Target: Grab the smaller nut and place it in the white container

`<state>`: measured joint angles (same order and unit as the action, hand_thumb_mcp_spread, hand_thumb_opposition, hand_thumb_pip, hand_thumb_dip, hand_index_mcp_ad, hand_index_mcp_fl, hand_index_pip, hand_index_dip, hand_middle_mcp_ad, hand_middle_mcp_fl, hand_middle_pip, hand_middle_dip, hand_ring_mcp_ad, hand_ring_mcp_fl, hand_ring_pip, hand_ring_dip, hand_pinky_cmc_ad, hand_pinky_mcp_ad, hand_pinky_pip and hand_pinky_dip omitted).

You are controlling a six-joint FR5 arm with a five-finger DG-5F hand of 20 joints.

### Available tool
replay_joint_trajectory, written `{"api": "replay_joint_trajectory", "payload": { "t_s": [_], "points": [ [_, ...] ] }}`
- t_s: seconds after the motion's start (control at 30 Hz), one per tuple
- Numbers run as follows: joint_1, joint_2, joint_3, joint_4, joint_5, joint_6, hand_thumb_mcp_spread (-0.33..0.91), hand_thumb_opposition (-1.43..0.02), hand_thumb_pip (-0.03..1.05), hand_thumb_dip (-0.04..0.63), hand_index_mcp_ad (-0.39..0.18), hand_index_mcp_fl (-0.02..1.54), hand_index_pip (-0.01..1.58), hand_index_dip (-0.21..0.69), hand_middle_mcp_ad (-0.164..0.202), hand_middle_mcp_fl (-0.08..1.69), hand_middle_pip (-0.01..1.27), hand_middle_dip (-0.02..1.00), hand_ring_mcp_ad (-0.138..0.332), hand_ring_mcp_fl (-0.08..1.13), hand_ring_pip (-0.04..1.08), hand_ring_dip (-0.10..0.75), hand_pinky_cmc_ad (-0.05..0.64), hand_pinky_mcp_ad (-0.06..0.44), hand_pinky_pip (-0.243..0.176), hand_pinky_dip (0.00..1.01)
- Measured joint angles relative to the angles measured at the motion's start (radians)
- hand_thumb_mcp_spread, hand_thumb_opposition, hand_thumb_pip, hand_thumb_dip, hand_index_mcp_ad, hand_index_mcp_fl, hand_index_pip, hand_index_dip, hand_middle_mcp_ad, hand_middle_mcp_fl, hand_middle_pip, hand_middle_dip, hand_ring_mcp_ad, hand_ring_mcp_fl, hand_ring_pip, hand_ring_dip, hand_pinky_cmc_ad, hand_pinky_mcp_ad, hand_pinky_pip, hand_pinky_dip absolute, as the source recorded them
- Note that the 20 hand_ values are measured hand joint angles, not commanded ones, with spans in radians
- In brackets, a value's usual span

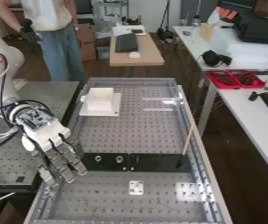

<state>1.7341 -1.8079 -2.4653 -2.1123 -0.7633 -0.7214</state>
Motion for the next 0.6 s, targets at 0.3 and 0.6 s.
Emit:
{"api": "replay_joint_trajectory", "payload": {
  "t_s": [0.3,0.6],
  "points": [
    [0.019,-0.012,-0.025,0.078,0.026,-0.020,0.38,-0.79,0.80,0.220,-0.175,0.01,1.56,0.077,0.075,0.00,0.12,0.24,0.113,0.00,0.10,0.119,0.353,0.262,-0.108,0.56],
    [0.017,-0.040,-0.032,0.117,0.020,-0.029,0.38,-0.79,0.80,0.220,-0.175,0.01,1.56,0.077,0.075,0.00,0.12,0.23,0.113,0.00,0.10,0.117,0.353,0.265,-0.105,0.56]
  ]
}}
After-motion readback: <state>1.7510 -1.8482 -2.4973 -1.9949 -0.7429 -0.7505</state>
